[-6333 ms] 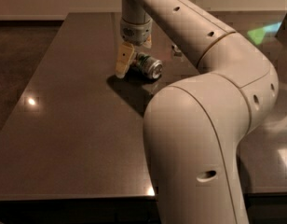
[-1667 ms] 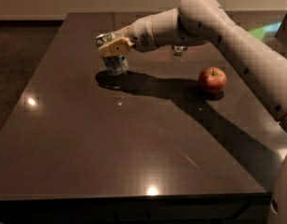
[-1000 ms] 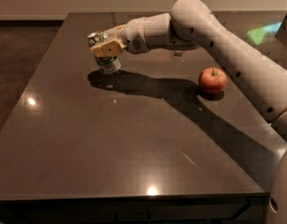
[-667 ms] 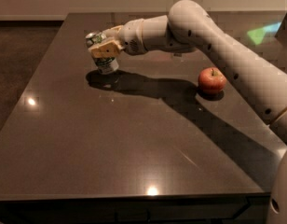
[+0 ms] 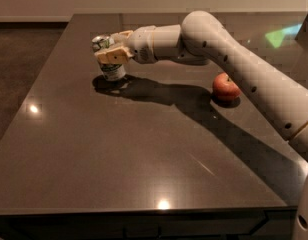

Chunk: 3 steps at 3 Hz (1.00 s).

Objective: Place 7up can upright

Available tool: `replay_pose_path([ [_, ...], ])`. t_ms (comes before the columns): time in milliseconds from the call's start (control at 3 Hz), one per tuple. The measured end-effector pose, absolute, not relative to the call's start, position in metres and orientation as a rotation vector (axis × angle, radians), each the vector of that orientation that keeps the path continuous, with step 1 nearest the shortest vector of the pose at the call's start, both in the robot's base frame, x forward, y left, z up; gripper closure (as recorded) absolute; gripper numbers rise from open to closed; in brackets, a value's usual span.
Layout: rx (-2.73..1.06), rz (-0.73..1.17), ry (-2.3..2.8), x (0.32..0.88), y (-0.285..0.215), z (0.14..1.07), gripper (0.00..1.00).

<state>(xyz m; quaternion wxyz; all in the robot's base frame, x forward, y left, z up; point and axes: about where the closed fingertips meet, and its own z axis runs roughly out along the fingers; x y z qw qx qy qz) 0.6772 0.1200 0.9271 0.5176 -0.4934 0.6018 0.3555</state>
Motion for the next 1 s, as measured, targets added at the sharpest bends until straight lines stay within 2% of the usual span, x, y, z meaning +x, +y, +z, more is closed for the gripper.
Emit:
replay_pose_path([
  [333, -1.151, 0.891, 1.405, 0.6778, 0.1204, 0.9251, 0.85],
  [667, -1.156, 0.908, 1.370, 0.6771, 0.1233, 0.9217, 0.54],
  [1000, -1.173, 0.881, 1.376, 0.6752, 0.1249, 0.9213, 0.31],
])
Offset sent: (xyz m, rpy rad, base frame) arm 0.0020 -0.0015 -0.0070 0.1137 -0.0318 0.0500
